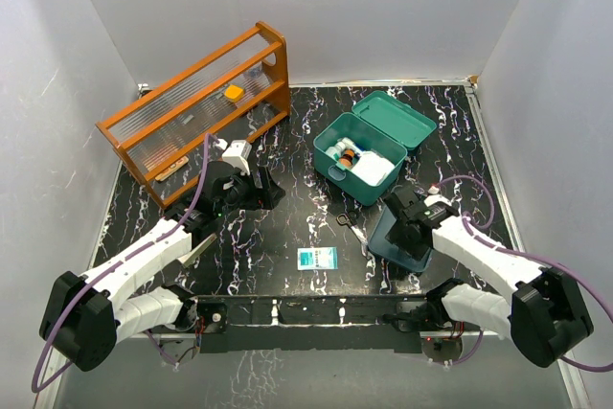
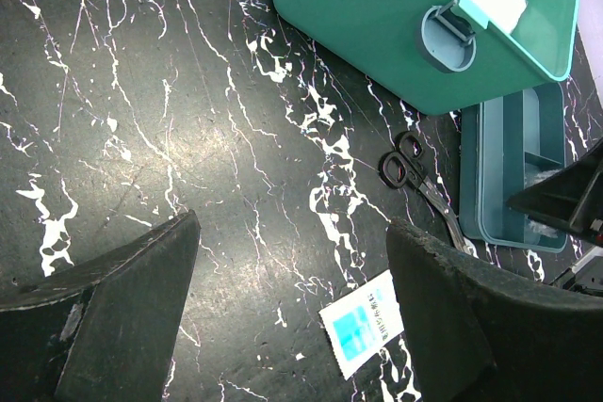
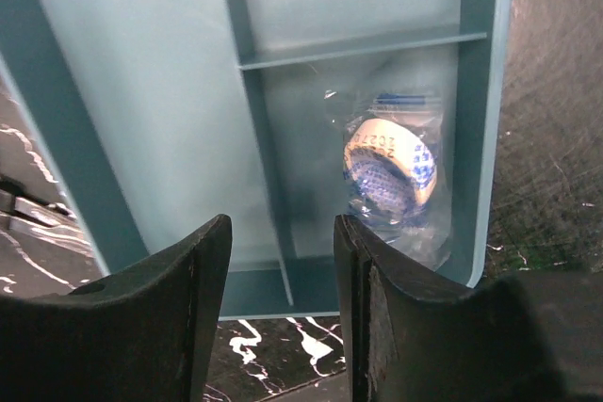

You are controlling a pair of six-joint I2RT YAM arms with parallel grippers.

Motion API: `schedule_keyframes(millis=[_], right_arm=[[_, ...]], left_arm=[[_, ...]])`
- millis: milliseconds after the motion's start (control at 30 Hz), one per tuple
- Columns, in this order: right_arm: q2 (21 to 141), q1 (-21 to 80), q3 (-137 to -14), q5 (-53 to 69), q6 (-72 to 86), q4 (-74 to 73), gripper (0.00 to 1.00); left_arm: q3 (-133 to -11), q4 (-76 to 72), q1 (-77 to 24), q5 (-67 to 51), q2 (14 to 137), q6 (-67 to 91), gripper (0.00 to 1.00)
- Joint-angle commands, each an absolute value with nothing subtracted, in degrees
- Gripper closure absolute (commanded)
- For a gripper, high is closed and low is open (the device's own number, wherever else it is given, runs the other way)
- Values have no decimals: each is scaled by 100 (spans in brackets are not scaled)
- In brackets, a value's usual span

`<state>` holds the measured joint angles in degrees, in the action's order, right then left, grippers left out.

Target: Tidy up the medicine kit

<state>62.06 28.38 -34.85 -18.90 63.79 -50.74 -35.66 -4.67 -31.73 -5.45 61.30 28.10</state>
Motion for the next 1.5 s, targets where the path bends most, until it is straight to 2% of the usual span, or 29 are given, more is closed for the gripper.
schedule_keyframes(millis=[0,267,500,800,933,1033,1300,1400,1467], right_arm=[[6065,2821,-3274,-1669,6662,-4862,54],[6030,2821,-4047,-2086,6346,-5321,52],[6068,2921,-4342,-1439,5472,-4938,51],[6080,4260,-4339,-930,4692,-3678,47],[6578,5051,-4438,-465,3667,-2967,41],[7074,5558,-4805,-630,2988,-3015,35],[8117,6061,-5286,-682,2360,-3105,28],[8263,6121,-5276,-803,2207,-3145,20],[8420,6147,-5309,-889,2091,-3256,18]], left_arm=[[-3594,-545,-3184,-571,6015,2760,21],[-3561,-611,-3186,-571,6001,2777,21],[-3568,-554,-3187,-483,5965,2797,21],[-3491,-401,-3184,-465,5959,3031,21],[-3464,-295,-3190,-365,5884,3079,21],[-3498,-196,-3187,13,5749,3093,21],[-3650,112,-3186,1128,5252,3156,19],[-3696,196,-3189,1278,5128,3135,18],[-3724,250,-3184,1404,5045,3173,18]])
